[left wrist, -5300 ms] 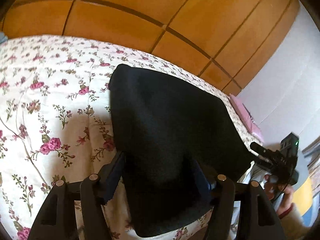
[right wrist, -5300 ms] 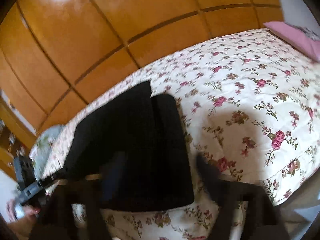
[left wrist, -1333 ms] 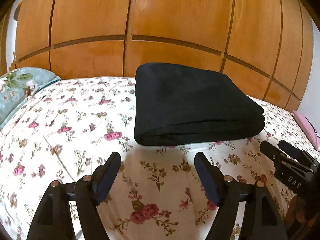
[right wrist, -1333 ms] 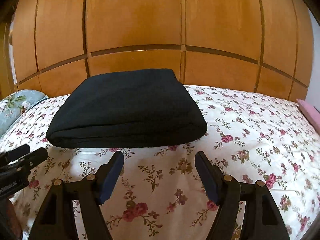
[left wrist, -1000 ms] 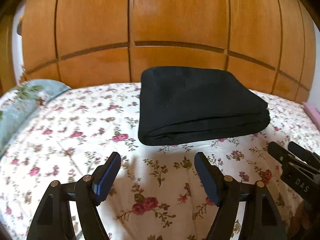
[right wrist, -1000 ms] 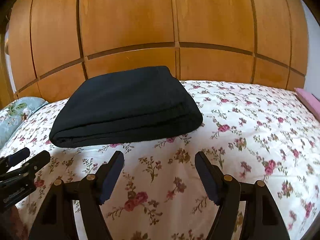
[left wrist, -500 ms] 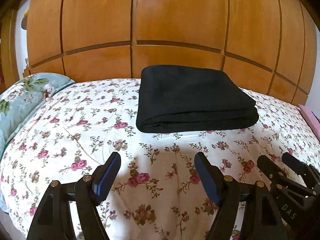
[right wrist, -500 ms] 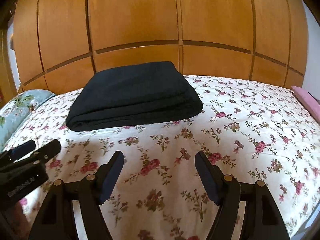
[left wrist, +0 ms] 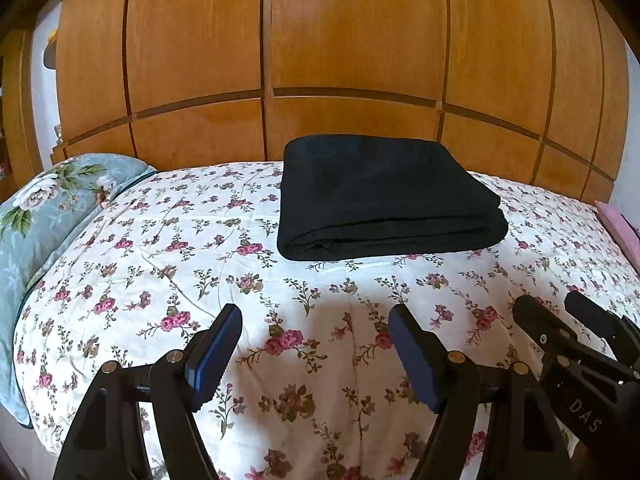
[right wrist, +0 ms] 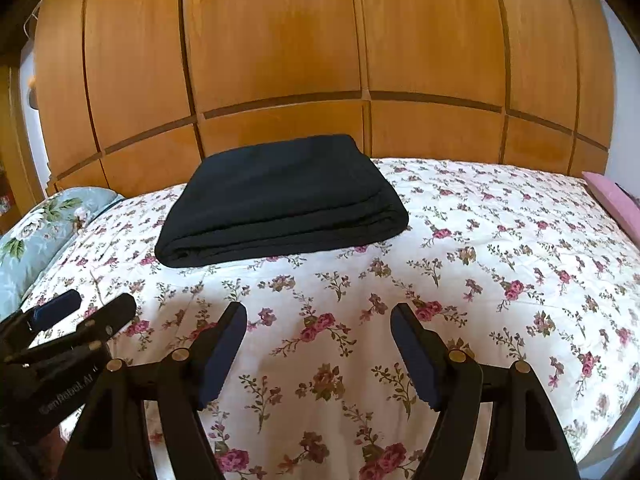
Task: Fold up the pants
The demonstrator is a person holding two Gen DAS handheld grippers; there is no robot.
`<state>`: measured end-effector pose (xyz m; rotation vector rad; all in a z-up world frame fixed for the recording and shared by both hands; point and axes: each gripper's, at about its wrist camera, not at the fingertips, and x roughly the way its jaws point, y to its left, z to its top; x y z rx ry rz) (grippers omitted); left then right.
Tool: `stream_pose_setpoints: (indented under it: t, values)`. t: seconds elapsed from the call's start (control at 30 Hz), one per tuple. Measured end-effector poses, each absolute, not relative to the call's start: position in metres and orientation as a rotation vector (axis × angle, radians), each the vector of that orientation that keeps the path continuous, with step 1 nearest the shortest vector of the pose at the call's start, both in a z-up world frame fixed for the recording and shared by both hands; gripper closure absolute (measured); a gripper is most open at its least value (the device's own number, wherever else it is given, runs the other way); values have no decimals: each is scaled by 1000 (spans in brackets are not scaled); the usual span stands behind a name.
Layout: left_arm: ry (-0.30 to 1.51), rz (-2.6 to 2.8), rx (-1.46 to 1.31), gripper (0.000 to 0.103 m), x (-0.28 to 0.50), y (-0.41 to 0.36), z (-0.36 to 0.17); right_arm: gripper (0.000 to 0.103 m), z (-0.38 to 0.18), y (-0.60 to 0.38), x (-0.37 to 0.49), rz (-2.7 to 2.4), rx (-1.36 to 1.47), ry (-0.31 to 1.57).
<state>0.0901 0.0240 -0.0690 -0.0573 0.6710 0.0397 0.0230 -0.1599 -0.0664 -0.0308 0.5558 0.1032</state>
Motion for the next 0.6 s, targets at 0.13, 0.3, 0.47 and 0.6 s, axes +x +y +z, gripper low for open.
stream_pose_setpoints:
  t: [0.13, 0.3, 0.47, 0.6]
  values:
    - [671, 41, -62, 26, 87, 25, -67, 28, -65, -157, 20, 109, -31, 546]
    - [672, 57, -68, 27, 86, 27, -67, 28, -67, -156, 20, 103, -31, 551]
    - [668, 61, -62, 27, 85, 26, -67, 28, -67, -159, 21, 103, -24, 552]
    - [668, 60, -54, 27, 85, 25, -68, 28, -69, -159, 22, 104, -23, 556]
